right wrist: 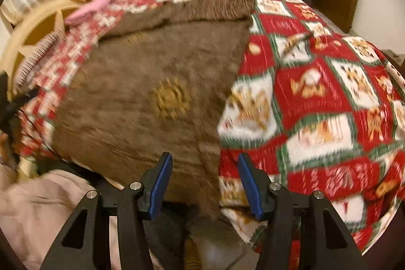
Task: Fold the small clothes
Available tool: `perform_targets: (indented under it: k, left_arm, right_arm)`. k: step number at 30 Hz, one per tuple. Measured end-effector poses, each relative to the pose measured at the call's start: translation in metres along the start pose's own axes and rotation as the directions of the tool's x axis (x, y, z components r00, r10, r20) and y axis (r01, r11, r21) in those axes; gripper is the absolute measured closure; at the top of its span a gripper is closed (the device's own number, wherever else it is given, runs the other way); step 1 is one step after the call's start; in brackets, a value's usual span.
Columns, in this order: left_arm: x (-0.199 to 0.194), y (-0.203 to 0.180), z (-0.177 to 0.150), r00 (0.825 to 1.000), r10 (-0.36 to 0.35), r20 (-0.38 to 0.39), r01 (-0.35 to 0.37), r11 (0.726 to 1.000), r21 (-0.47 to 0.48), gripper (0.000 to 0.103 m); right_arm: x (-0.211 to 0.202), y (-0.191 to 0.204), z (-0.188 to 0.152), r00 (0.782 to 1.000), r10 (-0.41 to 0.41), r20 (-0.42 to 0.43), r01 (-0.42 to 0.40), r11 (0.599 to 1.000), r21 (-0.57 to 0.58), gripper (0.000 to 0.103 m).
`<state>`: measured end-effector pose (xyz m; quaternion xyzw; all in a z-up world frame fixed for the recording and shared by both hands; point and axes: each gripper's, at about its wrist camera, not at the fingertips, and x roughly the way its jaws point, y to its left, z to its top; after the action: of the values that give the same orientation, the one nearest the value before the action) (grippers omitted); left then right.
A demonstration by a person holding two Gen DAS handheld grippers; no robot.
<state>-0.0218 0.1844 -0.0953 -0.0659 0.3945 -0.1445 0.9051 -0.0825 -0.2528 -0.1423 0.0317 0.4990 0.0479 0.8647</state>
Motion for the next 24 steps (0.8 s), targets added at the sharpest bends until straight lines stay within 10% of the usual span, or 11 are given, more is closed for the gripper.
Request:
perform_targets:
  k: [7, 18, 24]
  left_arm:
    - [0.0, -0.014, -0.039, 0.99, -0.098, -0.097, 0.101, 0.995, 0.026, 0.001]
    - [0.01, -0.021, -0.06, 0.938, -0.216, -0.273, 0.223, 0.975, -0.004, 0.05]
    - [0.021, -0.041, -0.075, 0.94, -0.118, -0.319, 0.154, 0.984, 0.088, 0.053]
  right_arm:
    - [0.017, 0.004, -0.013, 0.996, 0.033, -0.079, -0.034, 0.999, -0.011, 0.052]
    - [0.028, -0.004, -0.022, 0.982, 0.148, -0.114, -0.141, 0.988, 0.069, 0.054]
    - [0.033, -0.005, -0.026, 0.974, 0.17, -0.147, -0.162, 0.984, 0.068, 0.092]
